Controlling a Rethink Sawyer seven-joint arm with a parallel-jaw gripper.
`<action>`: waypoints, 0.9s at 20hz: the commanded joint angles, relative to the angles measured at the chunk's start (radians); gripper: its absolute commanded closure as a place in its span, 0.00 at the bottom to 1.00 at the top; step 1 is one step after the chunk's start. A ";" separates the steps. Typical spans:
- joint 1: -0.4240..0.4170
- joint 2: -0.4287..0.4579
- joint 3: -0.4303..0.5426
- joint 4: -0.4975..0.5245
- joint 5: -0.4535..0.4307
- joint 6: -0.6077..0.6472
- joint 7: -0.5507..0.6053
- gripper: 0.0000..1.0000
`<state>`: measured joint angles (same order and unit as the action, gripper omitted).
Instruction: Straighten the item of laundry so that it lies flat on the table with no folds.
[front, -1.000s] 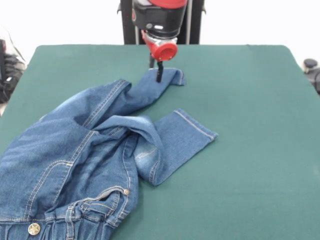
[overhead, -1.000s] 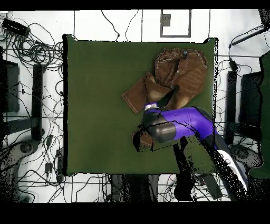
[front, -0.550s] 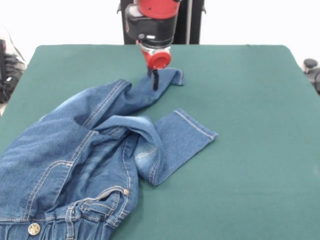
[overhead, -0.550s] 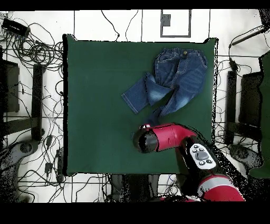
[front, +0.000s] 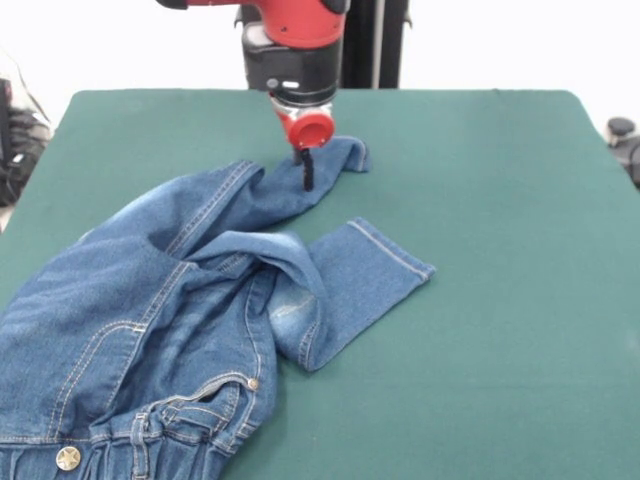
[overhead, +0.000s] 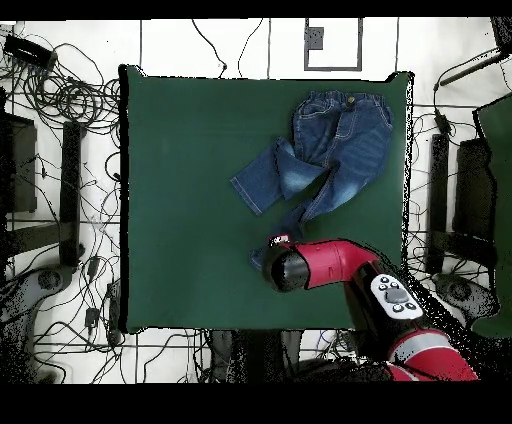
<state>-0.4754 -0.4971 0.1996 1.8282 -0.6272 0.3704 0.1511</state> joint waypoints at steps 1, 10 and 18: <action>0.002 0.076 0.136 -0.016 -0.024 -0.089 0.154 0.00; 0.009 0.070 0.123 -0.009 -0.026 -0.087 0.169 0.00; 0.023 0.053 0.105 0.002 -0.019 -0.039 0.167 0.00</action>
<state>-0.4838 -0.4969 0.2072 1.8309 -0.6276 0.3701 0.1511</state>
